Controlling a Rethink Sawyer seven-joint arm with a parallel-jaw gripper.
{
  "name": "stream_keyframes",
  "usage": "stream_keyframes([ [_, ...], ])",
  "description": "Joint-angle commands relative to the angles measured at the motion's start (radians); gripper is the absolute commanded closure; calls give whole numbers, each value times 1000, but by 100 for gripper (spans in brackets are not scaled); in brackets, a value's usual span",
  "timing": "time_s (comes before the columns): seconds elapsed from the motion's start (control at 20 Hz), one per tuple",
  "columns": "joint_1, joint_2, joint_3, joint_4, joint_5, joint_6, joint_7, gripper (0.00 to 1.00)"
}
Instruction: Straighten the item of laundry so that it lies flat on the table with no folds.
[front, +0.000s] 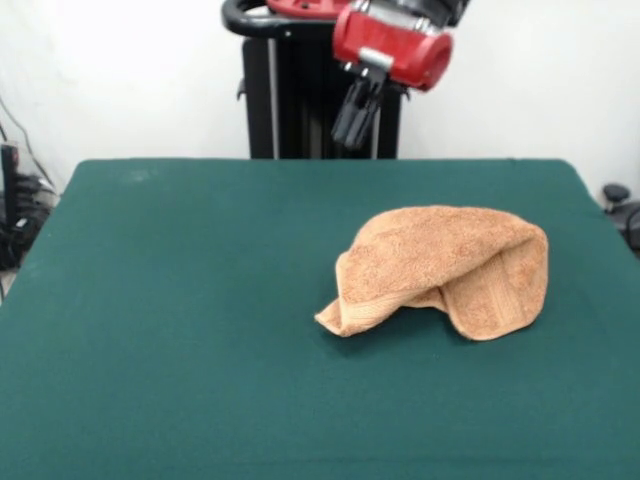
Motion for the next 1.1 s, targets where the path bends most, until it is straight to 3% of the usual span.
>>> stream_keyframes([
  [0.05, -199, 81, 397, 35, -105, -149, 387, 100],
  [0.3, -359, 131, 579, 33, -249, -278, 466, 100],
  [0.45, -415, 171, 637, 12, -306, -321, 484, 100],
  [0.85, -485, 189, 722, 24, -371, -307, 517, 100],
  [1.0, -426, 191, 654, 5, -361, -335, 473, 100],
  [1.05, -404, 194, 624, -12, -362, -334, 451, 0],
  [1.1, -390, 197, 607, -21, -362, -341, 432, 0],
])
